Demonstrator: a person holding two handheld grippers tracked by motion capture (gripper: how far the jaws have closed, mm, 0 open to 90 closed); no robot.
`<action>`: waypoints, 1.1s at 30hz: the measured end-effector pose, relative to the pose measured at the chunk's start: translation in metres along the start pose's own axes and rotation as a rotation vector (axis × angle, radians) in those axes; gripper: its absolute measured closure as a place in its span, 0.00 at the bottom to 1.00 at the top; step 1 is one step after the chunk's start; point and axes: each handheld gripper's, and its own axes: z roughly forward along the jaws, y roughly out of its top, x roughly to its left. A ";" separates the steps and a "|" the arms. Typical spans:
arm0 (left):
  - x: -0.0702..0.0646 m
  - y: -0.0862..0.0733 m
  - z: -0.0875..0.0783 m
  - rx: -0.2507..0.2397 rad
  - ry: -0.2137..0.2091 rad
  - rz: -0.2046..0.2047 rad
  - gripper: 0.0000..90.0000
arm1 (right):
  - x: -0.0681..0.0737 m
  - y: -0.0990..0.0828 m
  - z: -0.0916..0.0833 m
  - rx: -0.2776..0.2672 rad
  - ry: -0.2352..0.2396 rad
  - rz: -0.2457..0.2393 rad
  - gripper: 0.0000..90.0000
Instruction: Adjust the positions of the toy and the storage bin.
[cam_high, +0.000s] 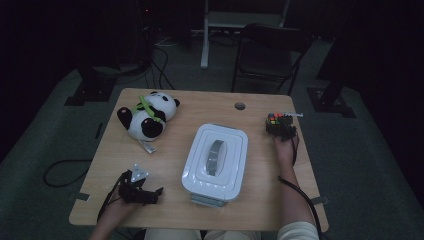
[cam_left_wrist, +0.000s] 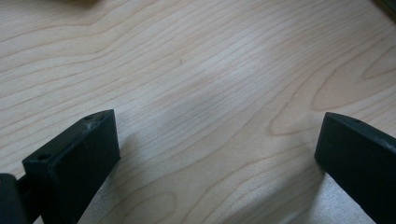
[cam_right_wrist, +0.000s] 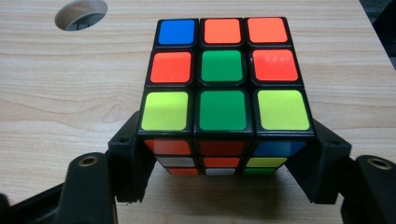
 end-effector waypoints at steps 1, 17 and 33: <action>0.000 0.000 0.000 0.000 -0.001 0.002 0.00 | 0.000 0.000 -0.001 -0.001 -0.004 -0.002 0.36; 0.000 0.000 0.000 -0.001 -0.011 0.010 0.01 | -0.003 -0.003 -0.032 -0.049 0.012 -0.033 0.37; 0.000 0.001 0.001 -0.003 -0.016 0.013 0.00 | 0.000 -0.043 -0.098 -0.091 0.106 -0.136 0.37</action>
